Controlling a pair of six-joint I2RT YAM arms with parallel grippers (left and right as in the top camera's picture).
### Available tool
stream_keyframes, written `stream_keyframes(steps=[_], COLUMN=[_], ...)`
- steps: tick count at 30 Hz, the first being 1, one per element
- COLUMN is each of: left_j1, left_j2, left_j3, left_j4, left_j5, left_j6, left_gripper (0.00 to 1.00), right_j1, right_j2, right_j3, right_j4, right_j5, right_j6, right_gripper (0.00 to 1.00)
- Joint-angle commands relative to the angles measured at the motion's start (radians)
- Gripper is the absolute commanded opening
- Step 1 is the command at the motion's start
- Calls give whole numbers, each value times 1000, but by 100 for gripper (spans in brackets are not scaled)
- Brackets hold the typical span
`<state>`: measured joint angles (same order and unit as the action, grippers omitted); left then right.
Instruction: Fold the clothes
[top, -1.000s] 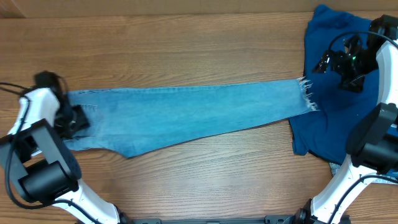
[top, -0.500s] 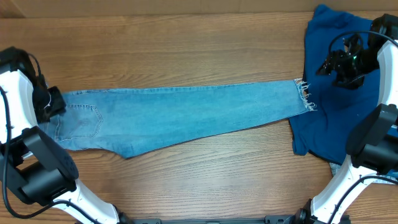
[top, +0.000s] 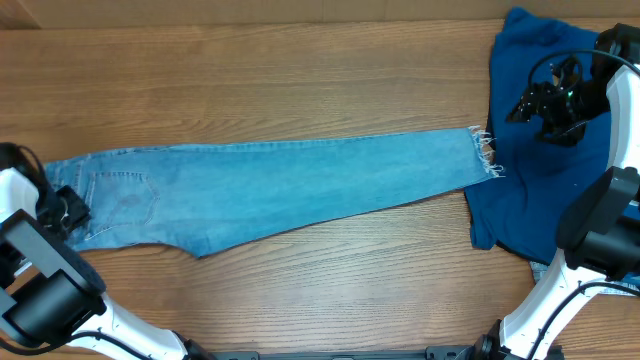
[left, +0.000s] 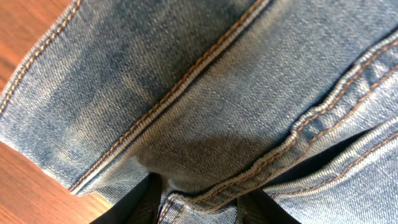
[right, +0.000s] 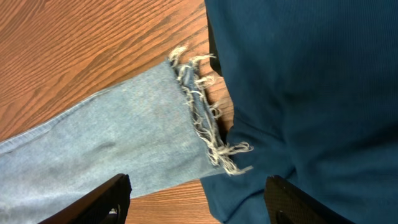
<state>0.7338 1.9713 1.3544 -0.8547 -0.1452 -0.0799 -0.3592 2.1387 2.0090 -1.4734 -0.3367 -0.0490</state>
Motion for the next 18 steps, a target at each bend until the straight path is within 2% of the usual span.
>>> stream_keyframes(steps=[1, 6, 9, 12, 14, 18], left_j1=[68, 57, 58, 57, 42, -49], left_j2=[3, 3, 3, 3, 1, -16], left_j3=[-17, 10, 92, 195, 259, 306], left_j4=[7, 14, -46, -133, -193, -261], left_j5=[52, 147, 195, 284, 417, 512], left_j6=[-29, 15, 17, 16, 35, 95], left_gripper=[40, 41, 41, 41, 38, 34], right_j1=[0, 0, 7, 19, 36, 84], right_j2=[-15, -15, -15, -15, -15, -14], right_j3=[14, 14, 13, 11, -5, -119], right_j4=[-4, -23, -38, -50, -46, 42], right_j5=[-10, -13, -24, -24, -25, -24], right_j6=[-7, -7, -11, -19, -51, -100], right_gripper=[73, 76, 79, 88, 95, 98])
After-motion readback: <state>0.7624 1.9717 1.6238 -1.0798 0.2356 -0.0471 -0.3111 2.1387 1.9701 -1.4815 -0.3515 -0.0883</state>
